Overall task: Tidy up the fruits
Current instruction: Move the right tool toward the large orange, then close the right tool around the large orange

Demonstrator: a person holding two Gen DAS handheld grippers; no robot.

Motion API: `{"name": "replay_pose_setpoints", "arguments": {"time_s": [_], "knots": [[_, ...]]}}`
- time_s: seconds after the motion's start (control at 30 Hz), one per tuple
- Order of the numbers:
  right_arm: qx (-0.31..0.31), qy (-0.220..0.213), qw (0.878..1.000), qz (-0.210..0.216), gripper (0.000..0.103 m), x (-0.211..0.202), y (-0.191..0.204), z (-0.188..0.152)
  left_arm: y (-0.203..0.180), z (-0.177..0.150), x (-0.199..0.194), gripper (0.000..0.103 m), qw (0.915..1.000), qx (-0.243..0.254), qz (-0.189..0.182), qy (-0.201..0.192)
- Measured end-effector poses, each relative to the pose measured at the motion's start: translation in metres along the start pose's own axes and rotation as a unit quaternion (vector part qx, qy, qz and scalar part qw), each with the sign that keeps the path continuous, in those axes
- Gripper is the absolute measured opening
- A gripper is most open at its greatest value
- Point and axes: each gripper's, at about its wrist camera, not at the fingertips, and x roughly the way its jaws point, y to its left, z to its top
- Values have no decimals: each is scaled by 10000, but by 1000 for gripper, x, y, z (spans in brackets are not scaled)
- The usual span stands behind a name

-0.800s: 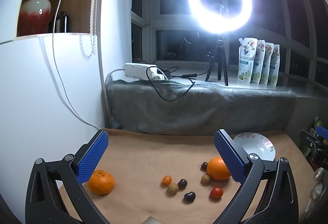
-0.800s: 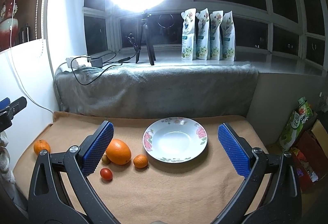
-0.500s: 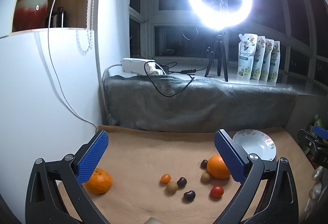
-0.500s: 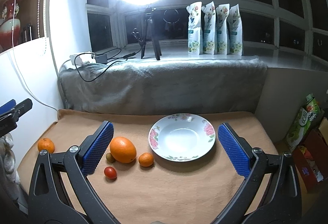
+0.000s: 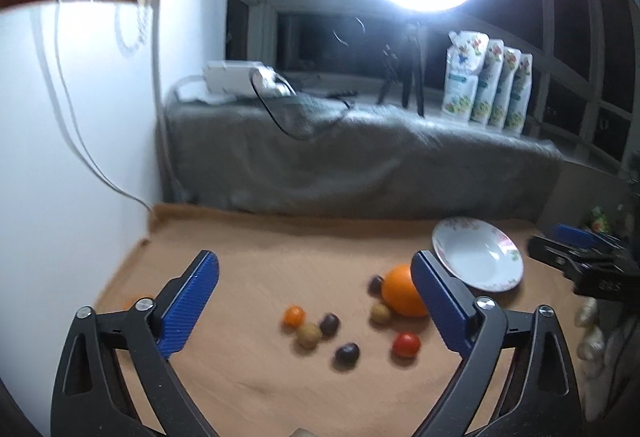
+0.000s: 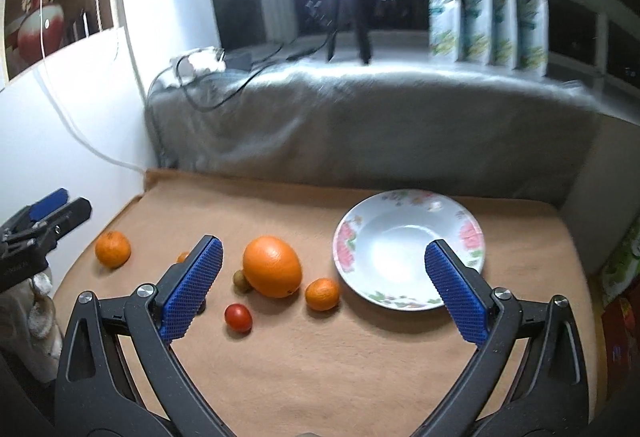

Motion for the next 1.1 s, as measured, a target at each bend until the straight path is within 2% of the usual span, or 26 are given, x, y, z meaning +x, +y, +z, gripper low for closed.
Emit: {"name": "replay_pose_setpoints", "arguments": {"time_s": [0.13,0.23,0.3,0.47,0.6,0.67,0.8,0.87,1.1], "knots": [[30,421,9978,515,99,28,-3,5,-7,-12,14,93,9988,-88,-346,334],[114,747,9935,856,90,51,-5,8,-11,-23,28,92,9964,-88,-585,610],[169,963,9897,1042,89,66,-5,10,-14,-30,38,91,9916,-261,-847,942],[26,1415,9814,1293,83,99,5,14,-23,-43,62,78,9801,-421,-1296,1443],[-90,1714,9761,1334,79,123,14,17,-26,-50,78,72,9728,-533,-1485,1699],[-142,1889,9722,1377,75,135,18,16,-27,-51,84,62,9700,-553,-1556,1784],[-229,2144,9670,1361,74,155,23,13,-31,-52,92,57,9672,-533,-1661,1844],[-255,2252,9646,1348,73,162,25,11,-33,-52,95,51,9662,-537,-1702,1863],[-303,2455,9597,1336,69,176,28,5,-35,-55,110,45,9618,-571,-1797,1987]]}}
